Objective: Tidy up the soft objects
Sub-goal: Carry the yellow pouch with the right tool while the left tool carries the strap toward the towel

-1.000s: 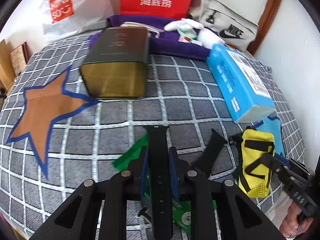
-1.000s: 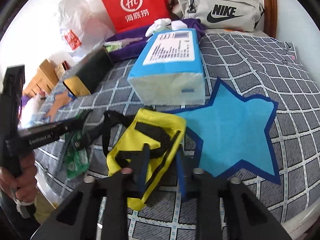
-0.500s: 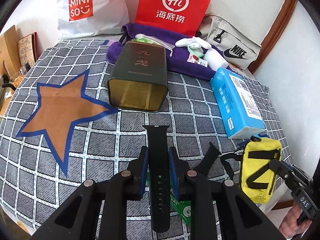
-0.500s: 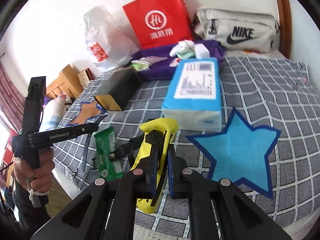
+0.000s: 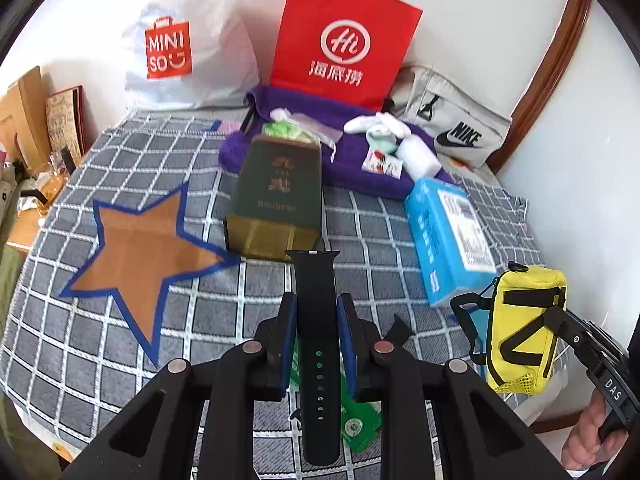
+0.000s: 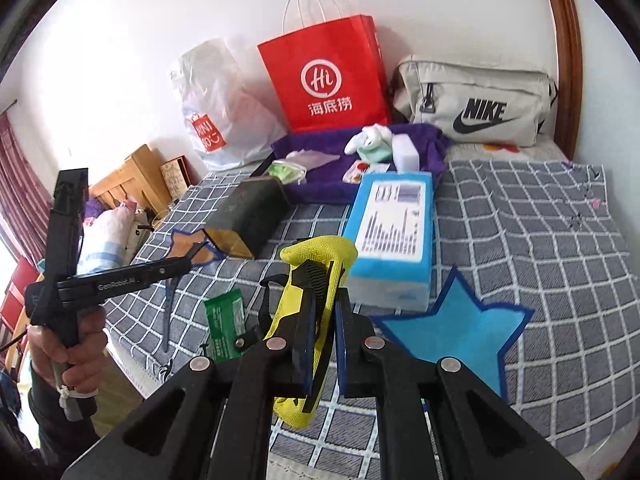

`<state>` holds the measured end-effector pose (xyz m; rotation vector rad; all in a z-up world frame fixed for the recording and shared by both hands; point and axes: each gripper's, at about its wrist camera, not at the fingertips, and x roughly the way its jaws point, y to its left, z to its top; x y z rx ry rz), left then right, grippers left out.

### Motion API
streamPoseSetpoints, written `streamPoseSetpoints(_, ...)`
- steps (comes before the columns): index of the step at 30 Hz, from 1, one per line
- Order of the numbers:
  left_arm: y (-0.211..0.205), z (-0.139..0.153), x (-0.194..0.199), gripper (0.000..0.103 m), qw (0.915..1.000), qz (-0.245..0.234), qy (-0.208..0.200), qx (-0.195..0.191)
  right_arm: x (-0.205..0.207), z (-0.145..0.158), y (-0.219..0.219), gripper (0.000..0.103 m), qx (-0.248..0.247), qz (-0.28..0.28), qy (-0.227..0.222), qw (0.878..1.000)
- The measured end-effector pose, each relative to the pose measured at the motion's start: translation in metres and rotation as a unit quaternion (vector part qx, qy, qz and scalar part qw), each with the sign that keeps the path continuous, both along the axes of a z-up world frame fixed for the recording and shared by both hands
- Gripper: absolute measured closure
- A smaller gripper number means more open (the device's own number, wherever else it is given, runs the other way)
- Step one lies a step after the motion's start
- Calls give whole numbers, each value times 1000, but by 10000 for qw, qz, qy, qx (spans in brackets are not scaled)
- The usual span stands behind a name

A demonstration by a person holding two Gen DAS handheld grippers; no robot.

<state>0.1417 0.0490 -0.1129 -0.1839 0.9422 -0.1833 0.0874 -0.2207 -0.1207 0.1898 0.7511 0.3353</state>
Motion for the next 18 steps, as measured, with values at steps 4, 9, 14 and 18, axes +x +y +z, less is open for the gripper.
streamPoseSetpoints(4,1,14,5,84,9999,65,-99,2,7,11,-2,94,-55,3,-110,9999)
streamPoseSetpoints(9,3,29,18,84,9997,120,-206,-14,19,26,-2,94,-118,22,-253,9996)
streamPoseSetpoints(14,4,42,34,84,9994,147,-310,-44,33,37,-1,94,-156,25,-350,9993)
streamPoseSetpoints(18,5,51,49,84,9991,172,-373,-66,48,45,0,94,-174,11,-419,9990)
